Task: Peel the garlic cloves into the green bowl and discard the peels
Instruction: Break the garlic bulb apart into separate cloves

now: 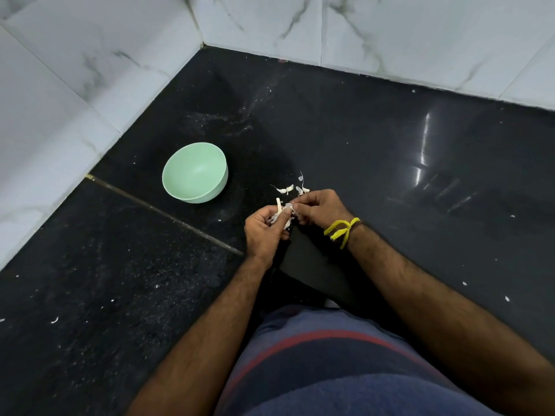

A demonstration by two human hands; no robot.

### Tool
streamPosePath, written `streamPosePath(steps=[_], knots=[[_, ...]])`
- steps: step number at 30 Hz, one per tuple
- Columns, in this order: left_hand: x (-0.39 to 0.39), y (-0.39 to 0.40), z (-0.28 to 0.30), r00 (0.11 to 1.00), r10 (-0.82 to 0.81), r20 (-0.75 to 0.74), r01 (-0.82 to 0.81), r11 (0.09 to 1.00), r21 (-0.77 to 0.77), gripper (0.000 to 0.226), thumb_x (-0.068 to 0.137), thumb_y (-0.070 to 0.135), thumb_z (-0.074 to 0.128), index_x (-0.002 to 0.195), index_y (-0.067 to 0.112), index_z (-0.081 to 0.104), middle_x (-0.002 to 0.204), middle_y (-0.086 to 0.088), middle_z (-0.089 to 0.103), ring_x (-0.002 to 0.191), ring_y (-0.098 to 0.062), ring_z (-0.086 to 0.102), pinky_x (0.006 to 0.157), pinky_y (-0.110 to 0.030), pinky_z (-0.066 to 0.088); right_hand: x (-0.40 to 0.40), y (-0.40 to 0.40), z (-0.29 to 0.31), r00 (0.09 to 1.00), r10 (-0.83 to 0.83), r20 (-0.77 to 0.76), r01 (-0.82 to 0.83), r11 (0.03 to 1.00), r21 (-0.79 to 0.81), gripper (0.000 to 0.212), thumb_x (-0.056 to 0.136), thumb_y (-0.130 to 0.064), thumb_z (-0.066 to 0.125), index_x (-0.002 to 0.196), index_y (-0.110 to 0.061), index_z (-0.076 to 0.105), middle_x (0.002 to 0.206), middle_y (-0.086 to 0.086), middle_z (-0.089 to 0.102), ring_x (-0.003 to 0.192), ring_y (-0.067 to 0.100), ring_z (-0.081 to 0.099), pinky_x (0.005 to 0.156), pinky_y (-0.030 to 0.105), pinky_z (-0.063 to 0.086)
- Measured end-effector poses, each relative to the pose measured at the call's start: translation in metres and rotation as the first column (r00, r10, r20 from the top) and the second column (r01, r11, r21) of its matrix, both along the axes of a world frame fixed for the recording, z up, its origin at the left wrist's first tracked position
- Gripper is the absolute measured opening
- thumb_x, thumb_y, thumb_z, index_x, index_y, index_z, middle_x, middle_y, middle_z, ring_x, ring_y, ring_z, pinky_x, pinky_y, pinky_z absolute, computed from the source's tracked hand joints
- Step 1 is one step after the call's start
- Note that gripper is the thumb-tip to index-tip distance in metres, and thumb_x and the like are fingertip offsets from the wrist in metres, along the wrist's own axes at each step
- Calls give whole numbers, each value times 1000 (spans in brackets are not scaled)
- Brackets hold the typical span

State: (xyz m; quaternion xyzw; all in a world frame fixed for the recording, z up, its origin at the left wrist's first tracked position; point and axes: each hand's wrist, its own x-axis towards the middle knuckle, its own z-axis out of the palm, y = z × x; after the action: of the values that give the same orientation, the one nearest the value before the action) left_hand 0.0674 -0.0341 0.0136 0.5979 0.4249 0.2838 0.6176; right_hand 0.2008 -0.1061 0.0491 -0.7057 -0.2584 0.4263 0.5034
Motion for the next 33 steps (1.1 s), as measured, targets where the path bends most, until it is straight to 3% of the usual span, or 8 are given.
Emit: streamPosePath(steps=[6, 11, 17, 20, 24, 27, 31, 33], knots=[[-1, 0, 2, 998, 60, 3, -60, 997, -51, 21, 88, 19, 78, 93, -1, 74, 72, -9, 69, 52, -16, 57, 46, -23, 49, -3, -2, -1, 997, -72, -32, 73, 997, 16, 9, 92, -7, 65, 90, 1, 69, 71, 15, 68, 52, 14, 64, 53, 22, 56], [0, -1, 5, 995, 95, -6, -95, 993, -69, 23, 92, 16, 74, 92, -6, 71, 70, -13, 66, 45, -15, 54, 42, -22, 46, -4, 0, -3, 987, -156, -36, 158, 987, 44, 9, 93, 2, 60, 99, 1, 66, 80, 15, 69, 65, 20, 67, 59, 22, 58], [2, -2, 7, 994, 102, -35, -105, 992, -65, 20, 92, 16, 73, 91, -3, 72, 66, -7, 68, 43, -13, 54, 40, -20, 44, -1, 9, -1, 947, -282, 155, 273, 959, 73, 3, 89, -9, 70, 92, -9, 70, 74, 10, 71, 57, 11, 65, 56, 23, 57], [2, -3, 7, 994, 107, -34, -109, 992, -64, 17, 92, 17, 74, 88, 0, 71, 64, -5, 66, 43, -13, 53, 40, -21, 43, 0, 15, -3, 941, -256, 221, 246, 967, 73, 13, 92, -18, 67, 103, -12, 71, 73, 7, 71, 61, 16, 68, 61, 28, 59], [1, -3, 10, 995, 100, -22, -102, 992, -72, 20, 91, 20, 75, 88, 1, 71, 62, -4, 64, 45, -14, 54, 41, -21, 45, -4, 14, -2, 908, -83, 410, 95, 995, -7, 12, 90, -24, 68, 84, -16, 76, 71, -1, 70, 71, 16, 67, 68, 28, 54], [0, -5, 11, 998, 60, -30, -62, 996, -59, 23, 89, 23, 77, 87, 1, 72, 63, -5, 65, 48, -15, 54, 44, -21, 46, -10, 12, -6, 950, -1, 314, 20, 998, -57, 3, 84, -19, 75, 83, -16, 75, 73, 1, 72, 72, 17, 69, 67, 31, 58], [-5, 0, 13, 998, -66, 5, 66, 993, -93, 9, 93, 12, 71, 91, 4, 74, 71, -5, 68, 55, -11, 58, 50, -19, 50, -3, 11, -2, 992, -9, 126, 14, 999, -37, 8, 92, -3, 64, 91, 3, 70, 65, 7, 63, 56, 13, 59, 56, 21, 53], [-7, 4, 14, 998, -50, 32, 54, 986, -155, 6, 93, 11, 71, 93, 6, 74, 75, -6, 71, 58, -11, 61, 51, -19, 52, -1, 11, 1, 994, -27, 102, 30, 999, -24, 10, 93, 0, 61, 94, 5, 70, 67, 9, 62, 55, 12, 57, 54, 18, 51]])
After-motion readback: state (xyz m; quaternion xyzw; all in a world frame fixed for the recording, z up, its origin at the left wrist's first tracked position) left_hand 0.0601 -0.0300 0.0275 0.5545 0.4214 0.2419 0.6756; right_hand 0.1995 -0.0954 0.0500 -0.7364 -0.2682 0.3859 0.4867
